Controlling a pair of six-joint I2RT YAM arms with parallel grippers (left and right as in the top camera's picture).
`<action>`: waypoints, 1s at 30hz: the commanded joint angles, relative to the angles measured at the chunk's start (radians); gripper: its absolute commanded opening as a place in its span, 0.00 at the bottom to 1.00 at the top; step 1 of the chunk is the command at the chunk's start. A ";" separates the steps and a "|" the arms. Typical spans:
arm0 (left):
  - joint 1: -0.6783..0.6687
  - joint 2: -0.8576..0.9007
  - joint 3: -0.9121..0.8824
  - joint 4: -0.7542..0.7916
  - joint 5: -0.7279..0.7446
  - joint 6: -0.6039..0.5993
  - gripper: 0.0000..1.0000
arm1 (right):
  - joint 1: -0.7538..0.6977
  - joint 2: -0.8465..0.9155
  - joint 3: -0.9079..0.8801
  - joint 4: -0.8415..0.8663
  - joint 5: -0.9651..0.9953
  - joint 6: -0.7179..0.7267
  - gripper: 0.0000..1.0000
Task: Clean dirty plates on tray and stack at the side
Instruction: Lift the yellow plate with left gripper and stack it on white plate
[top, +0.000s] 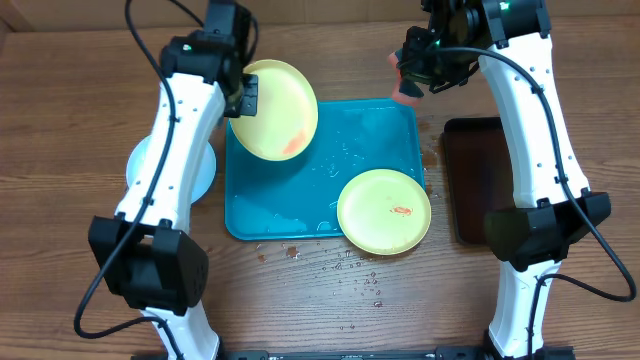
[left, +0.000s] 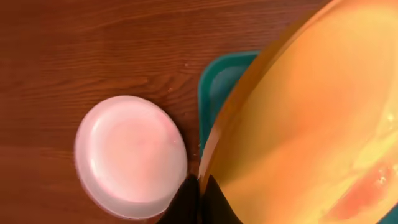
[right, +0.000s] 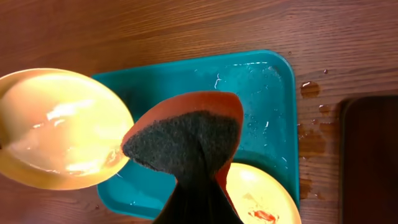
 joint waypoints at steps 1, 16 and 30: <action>-0.086 -0.034 0.018 -0.023 -0.267 -0.076 0.04 | -0.004 -0.012 0.019 0.000 0.010 -0.005 0.04; -0.286 -0.034 0.015 0.011 -0.791 -0.137 0.04 | -0.004 -0.012 0.019 -0.001 0.024 -0.005 0.04; -0.341 -0.034 0.015 0.043 -0.937 -0.137 0.04 | -0.004 -0.012 0.019 -0.004 0.024 -0.005 0.04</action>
